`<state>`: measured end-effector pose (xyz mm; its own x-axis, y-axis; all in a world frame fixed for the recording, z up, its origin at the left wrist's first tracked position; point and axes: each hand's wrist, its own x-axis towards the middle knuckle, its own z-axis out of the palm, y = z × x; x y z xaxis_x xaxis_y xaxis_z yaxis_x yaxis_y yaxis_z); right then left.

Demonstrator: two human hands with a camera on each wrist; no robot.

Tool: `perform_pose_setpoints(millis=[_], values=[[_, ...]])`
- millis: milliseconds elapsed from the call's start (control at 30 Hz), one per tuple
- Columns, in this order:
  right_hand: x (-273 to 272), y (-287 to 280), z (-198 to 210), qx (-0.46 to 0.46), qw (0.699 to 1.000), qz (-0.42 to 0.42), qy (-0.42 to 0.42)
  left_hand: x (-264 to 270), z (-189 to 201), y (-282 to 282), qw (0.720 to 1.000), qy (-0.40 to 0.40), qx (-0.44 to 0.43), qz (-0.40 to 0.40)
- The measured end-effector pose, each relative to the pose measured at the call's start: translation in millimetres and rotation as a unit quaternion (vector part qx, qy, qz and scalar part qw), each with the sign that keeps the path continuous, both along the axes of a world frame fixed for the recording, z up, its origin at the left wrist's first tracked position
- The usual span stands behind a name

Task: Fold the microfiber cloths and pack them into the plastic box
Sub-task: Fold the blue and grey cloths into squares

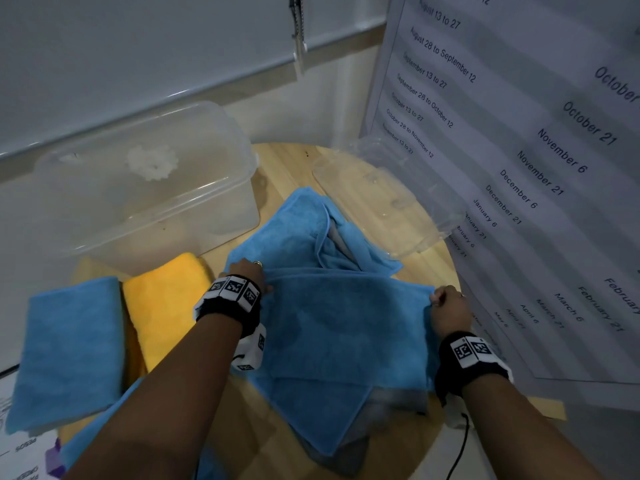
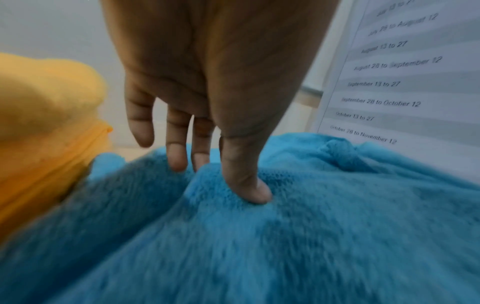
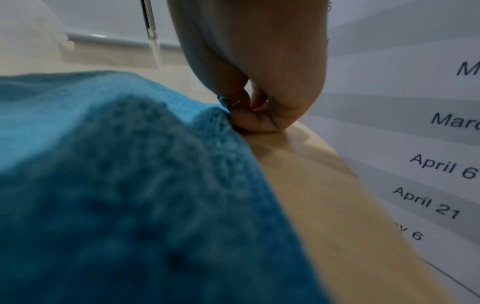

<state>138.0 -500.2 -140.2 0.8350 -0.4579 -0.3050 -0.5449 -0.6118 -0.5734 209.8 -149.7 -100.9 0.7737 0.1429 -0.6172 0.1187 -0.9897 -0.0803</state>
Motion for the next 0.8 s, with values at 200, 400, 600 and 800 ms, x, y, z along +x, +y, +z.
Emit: perform_pose_setpoints(millis=[200, 400, 600, 800], values=[[0.0, 0.1, -2.8, -0.002, 1.0, -0.008, 0.003, 13.3, 36.6, -4.7, 0.992, -0.087, -0.068, 0.061], [-2.0, -0.4, -3.5, -0.005, 1.0, -0.02, -0.004, 16.0, 33.0, -14.5, 0.987, -0.103, -0.07, 0.1], [-0.1, 2.1, 5.3, 0.016, 0.999, -0.044, 0.013, 3.6, 15.9, -27.9, 0.979, -0.158, -0.041, 0.125], [-39.6, 64.3, 24.4, -0.102, 0.958, 0.19, -0.191, -84.0, 10.0, -110.0, 0.936, -0.271, -0.204, -0.097]])
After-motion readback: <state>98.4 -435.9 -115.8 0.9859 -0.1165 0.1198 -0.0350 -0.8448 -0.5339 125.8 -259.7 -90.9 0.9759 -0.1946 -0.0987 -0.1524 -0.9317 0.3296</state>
